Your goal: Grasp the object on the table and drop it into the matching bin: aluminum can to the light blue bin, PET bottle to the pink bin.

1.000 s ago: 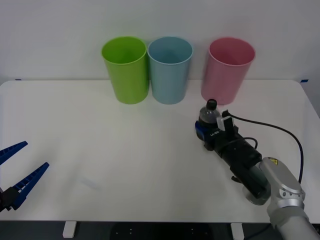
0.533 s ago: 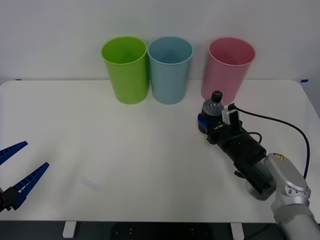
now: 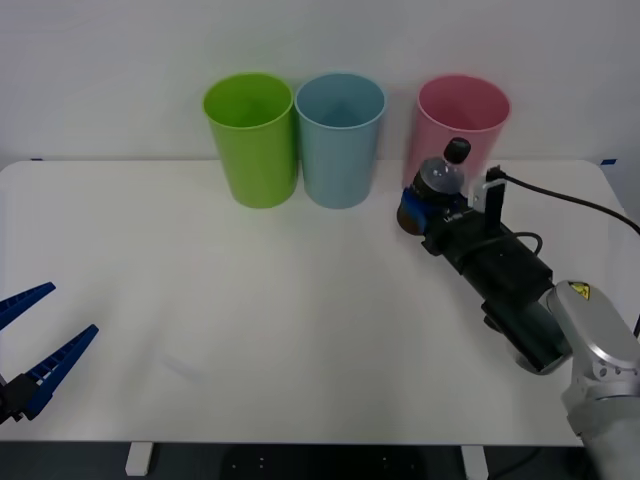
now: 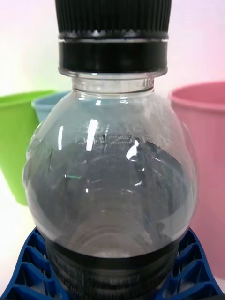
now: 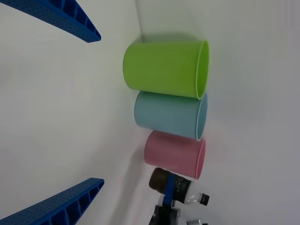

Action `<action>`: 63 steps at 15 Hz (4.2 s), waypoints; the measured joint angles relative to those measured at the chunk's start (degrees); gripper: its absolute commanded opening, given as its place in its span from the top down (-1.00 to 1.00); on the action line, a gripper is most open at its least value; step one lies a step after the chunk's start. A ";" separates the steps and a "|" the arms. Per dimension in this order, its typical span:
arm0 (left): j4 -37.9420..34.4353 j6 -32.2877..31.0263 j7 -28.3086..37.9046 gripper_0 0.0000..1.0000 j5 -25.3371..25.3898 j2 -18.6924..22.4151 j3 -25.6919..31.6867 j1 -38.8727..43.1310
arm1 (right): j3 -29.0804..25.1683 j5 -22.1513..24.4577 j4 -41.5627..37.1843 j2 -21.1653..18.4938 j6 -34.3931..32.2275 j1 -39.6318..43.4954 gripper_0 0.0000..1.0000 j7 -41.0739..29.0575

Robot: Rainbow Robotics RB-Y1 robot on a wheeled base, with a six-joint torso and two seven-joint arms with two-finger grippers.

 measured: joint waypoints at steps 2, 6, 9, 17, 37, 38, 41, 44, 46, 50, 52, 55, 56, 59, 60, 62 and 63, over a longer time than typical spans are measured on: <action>0.00 0.00 0.00 -1.00 0.00 0.00 0.00 0.00 | 0.15 0.82 -3.50 -1.82 0.04 -0.01 1.00 -5.56; 0.00 0.00 0.00 -1.00 0.00 0.00 0.00 0.00 | 1.79 1.08 -9.31 -7.02 0.30 -0.17 1.00 -15.52; 0.00 0.00 0.00 -1.00 0.00 0.00 0.00 0.00 | 2.40 1.11 -13.25 -11.05 0.48 -0.36 1.00 -23.12; 0.00 0.00 0.00 -1.00 0.00 0.00 0.00 0.00 | 1.90 0.87 -13.98 -20.49 0.58 -6.92 1.00 -34.03; 0.00 0.00 0.00 -1.00 0.00 0.00 0.00 0.00 | 2.84 4.51 25.19 -17.25 1.51 -33.75 1.00 -20.38; 0.00 0.00 0.00 -1.00 0.00 0.00 0.00 0.00 | 2.84 4.80 26.83 -16.72 1.93 -34.61 1.00 -19.95; 0.00 0.00 0.00 -1.00 0.00 0.00 0.00 0.00 | 2.88 5.15 29.17 -15.70 3.56 -36.03 1.00 -19.01; 0.00 0.00 0.00 -1.00 0.00 0.00 0.00 0.00 | 2.84 5.22 29.12 -15.51 3.85 -36.12 -0.08 -18.49; 0.00 0.00 0.00 -1.00 0.00 0.00 0.00 0.00 | 2.84 5.22 29.05 -15.50 3.85 -36.33 -1.00 -17.79; 0.00 0.00 0.00 -1.00 0.00 0.00 0.00 0.00 | 2.84 4.62 28.90 -15.30 3.85 -36.48 -1.00 -17.38; 0.00 0.00 0.00 -1.00 0.00 0.00 0.00 0.00 | 2.83 4.45 28.60 -15.28 3.81 -36.47 -1.00 -17.38; 0.00 0.00 0.00 -1.00 0.00 0.00 0.00 0.00 | 2.83 3.20 27.69 -15.26 2.97 -35.99 -1.00 -17.36; 0.00 0.00 0.00 -1.00 0.00 0.00 0.00 0.00 | 2.83 2.99 26.74 -15.28 2.92 -35.41 -1.00 -17.47; 0.00 0.00 0.00 -1.00 0.00 0.00 0.00 0.00 | 2.43 2.75 22.74 -15.31 2.90 -32.79 -1.00 -17.83; 0.00 0.00 0.00 -1.00 0.00 0.00 0.00 0.00 | 2.20 2.70 20.84 -15.31 2.90 -31.56 -1.00 -17.94; 0.00 0.00 0.00 -1.00 0.00 0.00 0.00 0.00 | 1.77 2.68 16.51 -15.32 2.90 -28.46 -1.00 -18.30; 0.00 0.00 0.00 -1.00 0.00 0.00 0.00 0.00 | 1.64 2.68 14.40 -15.32 2.89 -26.82 -1.00 -18.36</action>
